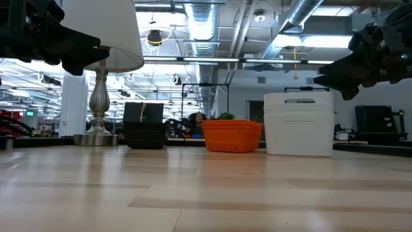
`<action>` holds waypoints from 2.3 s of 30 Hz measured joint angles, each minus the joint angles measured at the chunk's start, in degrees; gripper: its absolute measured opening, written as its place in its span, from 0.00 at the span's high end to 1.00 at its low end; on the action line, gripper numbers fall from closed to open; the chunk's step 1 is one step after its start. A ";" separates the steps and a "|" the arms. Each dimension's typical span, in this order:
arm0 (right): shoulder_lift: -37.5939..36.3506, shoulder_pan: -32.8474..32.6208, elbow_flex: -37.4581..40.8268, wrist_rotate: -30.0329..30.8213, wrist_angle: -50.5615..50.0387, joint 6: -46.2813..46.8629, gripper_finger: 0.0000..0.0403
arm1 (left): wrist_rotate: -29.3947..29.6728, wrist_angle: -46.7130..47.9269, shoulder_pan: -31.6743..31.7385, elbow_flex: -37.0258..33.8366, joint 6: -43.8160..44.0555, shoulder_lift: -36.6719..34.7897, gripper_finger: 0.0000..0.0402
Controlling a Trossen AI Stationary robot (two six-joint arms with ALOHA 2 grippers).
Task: Stack baskets by color
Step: Return to Home Position
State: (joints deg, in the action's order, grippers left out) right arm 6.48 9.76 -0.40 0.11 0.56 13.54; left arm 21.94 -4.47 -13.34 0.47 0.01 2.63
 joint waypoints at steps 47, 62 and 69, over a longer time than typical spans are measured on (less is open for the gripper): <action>-0.04 0.02 0.07 -0.14 0.28 0.02 0.50 | -21.02 3.51 2.54 0.17 3.65 3.37 0.42; -0.04 0.02 0.07 -0.14 0.31 0.02 0.49 | -21.15 3.52 2.54 0.17 3.65 3.37 0.42; -0.04 0.02 0.07 -0.14 0.31 0.01 0.50 | -21.15 3.52 2.54 0.17 3.67 3.37 0.42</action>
State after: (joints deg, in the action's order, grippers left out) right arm 6.44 9.78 -0.34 -0.02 0.86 13.55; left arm 0.78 -0.95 -10.80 0.64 3.68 6.00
